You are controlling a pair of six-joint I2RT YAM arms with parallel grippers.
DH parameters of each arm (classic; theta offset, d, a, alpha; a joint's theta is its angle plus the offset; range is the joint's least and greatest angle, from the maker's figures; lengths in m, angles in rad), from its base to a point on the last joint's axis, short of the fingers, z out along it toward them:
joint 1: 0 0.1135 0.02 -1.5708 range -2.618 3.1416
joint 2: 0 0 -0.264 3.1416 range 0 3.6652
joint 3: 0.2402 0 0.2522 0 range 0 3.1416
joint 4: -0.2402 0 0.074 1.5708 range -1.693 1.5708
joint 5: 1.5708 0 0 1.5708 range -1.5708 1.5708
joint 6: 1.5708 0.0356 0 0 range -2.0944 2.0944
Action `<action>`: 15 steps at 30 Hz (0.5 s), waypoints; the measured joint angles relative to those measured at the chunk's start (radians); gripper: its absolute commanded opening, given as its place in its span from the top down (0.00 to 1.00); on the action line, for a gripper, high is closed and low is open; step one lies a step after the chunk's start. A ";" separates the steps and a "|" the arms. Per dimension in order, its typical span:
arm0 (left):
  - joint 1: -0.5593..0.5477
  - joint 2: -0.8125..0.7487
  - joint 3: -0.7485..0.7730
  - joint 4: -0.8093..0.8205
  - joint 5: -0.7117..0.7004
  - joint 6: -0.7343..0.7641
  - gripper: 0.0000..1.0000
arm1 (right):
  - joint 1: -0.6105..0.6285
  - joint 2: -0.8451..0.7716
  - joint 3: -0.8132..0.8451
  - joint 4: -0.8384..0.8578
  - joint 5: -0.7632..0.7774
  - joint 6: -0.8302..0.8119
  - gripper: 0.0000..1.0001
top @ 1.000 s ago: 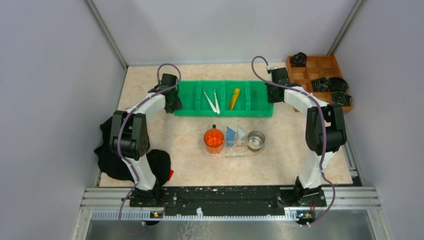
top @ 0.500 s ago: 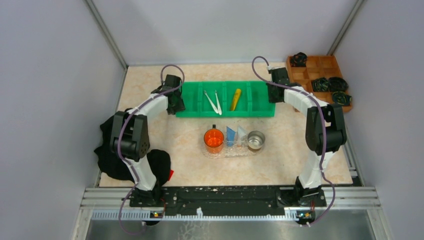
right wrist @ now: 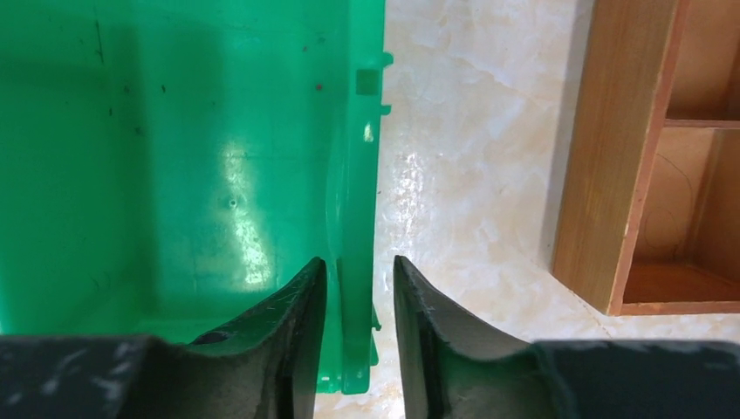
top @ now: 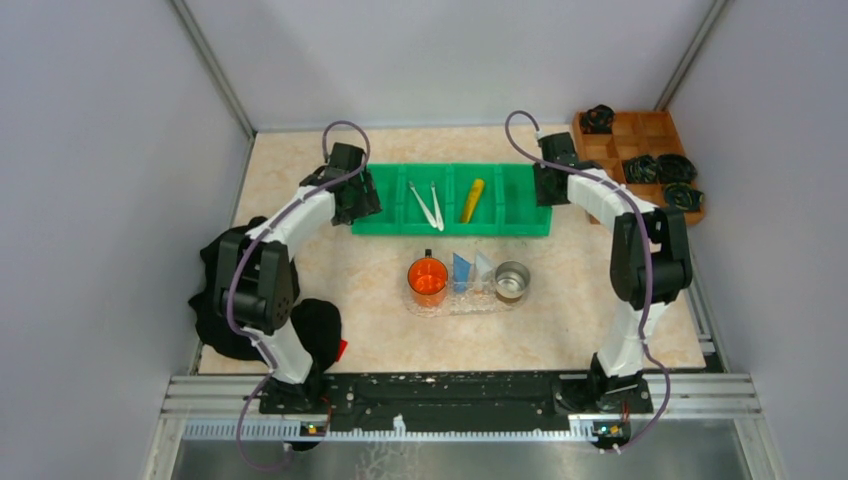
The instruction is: Prepare toiletry sets of a toothbrush and toothpaste on the tray
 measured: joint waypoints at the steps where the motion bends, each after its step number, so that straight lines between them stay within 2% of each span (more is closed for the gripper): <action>1: -0.001 -0.006 0.010 -0.007 0.000 0.001 0.21 | 0.001 0.000 0.004 -0.007 0.008 0.004 0.60; 4: -0.002 -0.028 0.035 -0.029 -0.003 0.002 0.21 | 0.001 -0.001 0.018 -0.013 0.031 0.019 0.50; 10: -0.002 -0.104 0.088 -0.068 0.009 0.015 0.26 | 0.001 -0.043 0.020 -0.023 0.076 0.029 0.49; 15: -0.005 -0.144 0.150 -0.075 0.089 0.027 0.28 | 0.001 -0.153 0.020 -0.034 0.092 0.037 0.50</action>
